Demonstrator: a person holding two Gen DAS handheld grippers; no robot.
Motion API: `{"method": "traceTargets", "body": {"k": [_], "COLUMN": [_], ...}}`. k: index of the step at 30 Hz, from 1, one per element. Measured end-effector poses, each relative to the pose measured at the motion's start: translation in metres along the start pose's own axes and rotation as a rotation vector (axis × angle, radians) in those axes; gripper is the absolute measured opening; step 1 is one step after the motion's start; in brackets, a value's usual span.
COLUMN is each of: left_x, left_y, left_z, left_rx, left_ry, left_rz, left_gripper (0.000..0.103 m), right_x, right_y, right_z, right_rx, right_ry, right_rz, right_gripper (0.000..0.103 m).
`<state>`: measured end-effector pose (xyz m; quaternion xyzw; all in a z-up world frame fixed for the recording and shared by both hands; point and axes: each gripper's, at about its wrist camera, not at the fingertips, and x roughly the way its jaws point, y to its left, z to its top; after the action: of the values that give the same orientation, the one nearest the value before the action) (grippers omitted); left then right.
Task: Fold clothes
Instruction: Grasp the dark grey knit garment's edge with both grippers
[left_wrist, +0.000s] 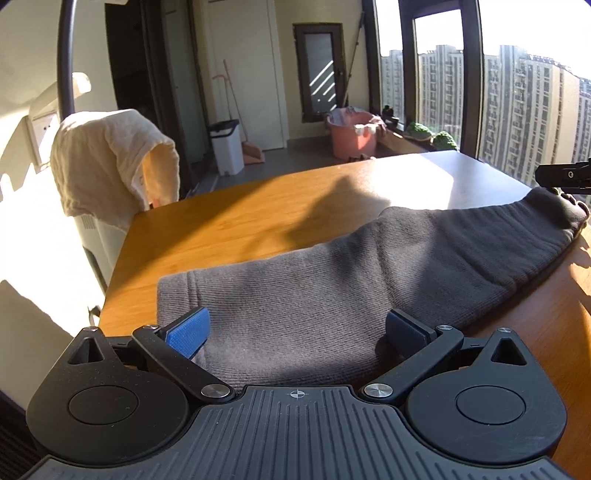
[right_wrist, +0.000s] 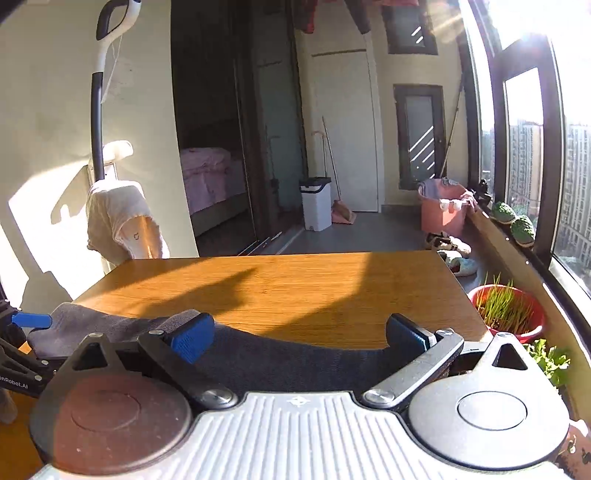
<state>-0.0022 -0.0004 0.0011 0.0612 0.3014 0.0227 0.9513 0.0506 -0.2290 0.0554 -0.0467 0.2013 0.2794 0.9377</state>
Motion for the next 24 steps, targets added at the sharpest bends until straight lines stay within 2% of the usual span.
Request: {"method": "traceTargets", "body": {"k": [1, 3, 5, 6, 8, 9, 11, 12, 14, 16, 18, 20, 21, 24], "left_x": [-0.005, -0.011, -0.018, -0.022, -0.029, -0.033, -0.041, -0.044, -0.052, -0.06, -0.067, -0.068, -0.066, -0.053], "left_y": [0.002, 0.01, 0.02, 0.024, 0.034, 0.035, 0.039, 0.04, 0.042, 0.039, 0.035, 0.031, 0.028, 0.018], "left_z": [-0.001, -0.005, -0.001, -0.002, -0.005, -0.006, -0.009, -0.009, -0.007, -0.007, -0.011, -0.012, -0.01, -0.014], "left_rx": [0.014, 0.037, 0.056, 0.057, 0.061, 0.081, 0.131, 0.145, 0.188, 0.233, 0.267, 0.293, 0.318, 0.41], "left_ry": [-0.019, -0.053, -0.075, -0.074, -0.071, -0.061, -0.057, -0.062, -0.073, -0.114, -0.161, -0.17, -0.12, -0.058], "left_rz": [0.026, 0.066, 0.077, 0.074, 0.068, 0.067, 0.07, 0.068, 0.074, 0.079, 0.066, 0.056, 0.043, 0.073], "left_gripper": [0.103, 0.103, 0.103, 0.103, 0.098, 0.094, 0.076, 0.076, 0.079, 0.085, 0.09, 0.091, 0.092, 0.093], "right_x": [-0.002, 0.011, 0.018, 0.028, 0.041, 0.044, 0.053, 0.058, 0.056, 0.055, 0.053, 0.053, 0.053, 0.054], "right_y": [0.003, 0.031, 0.061, 0.075, 0.093, 0.098, 0.102, 0.103, 0.106, 0.106, 0.103, 0.098, 0.095, 0.091], "right_z": [0.003, -0.001, -0.01, -0.013, -0.019, -0.021, -0.024, -0.026, -0.027, -0.025, -0.019, -0.011, -0.007, 0.002], "right_rx": [-0.063, -0.174, -0.254, -0.305, -0.354, -0.367, -0.363, -0.359, -0.372, -0.384, -0.375, -0.343, -0.326, -0.285], "right_ry": [0.016, 0.11, 0.166, 0.231, 0.28, 0.283, 0.324, 0.347, 0.318, 0.297, 0.267, 0.248, 0.238, 0.223], "right_rz": [0.06, 0.198, 0.299, 0.342, 0.388, 0.401, 0.427, 0.44, 0.444, 0.429, 0.402, 0.395, 0.392, 0.391], "right_gripper": [0.093, 0.09, 0.073, 0.061, 0.057, 0.057, 0.049, 0.045, 0.042, 0.008, 0.006, 0.005, 0.005, 0.005]}}
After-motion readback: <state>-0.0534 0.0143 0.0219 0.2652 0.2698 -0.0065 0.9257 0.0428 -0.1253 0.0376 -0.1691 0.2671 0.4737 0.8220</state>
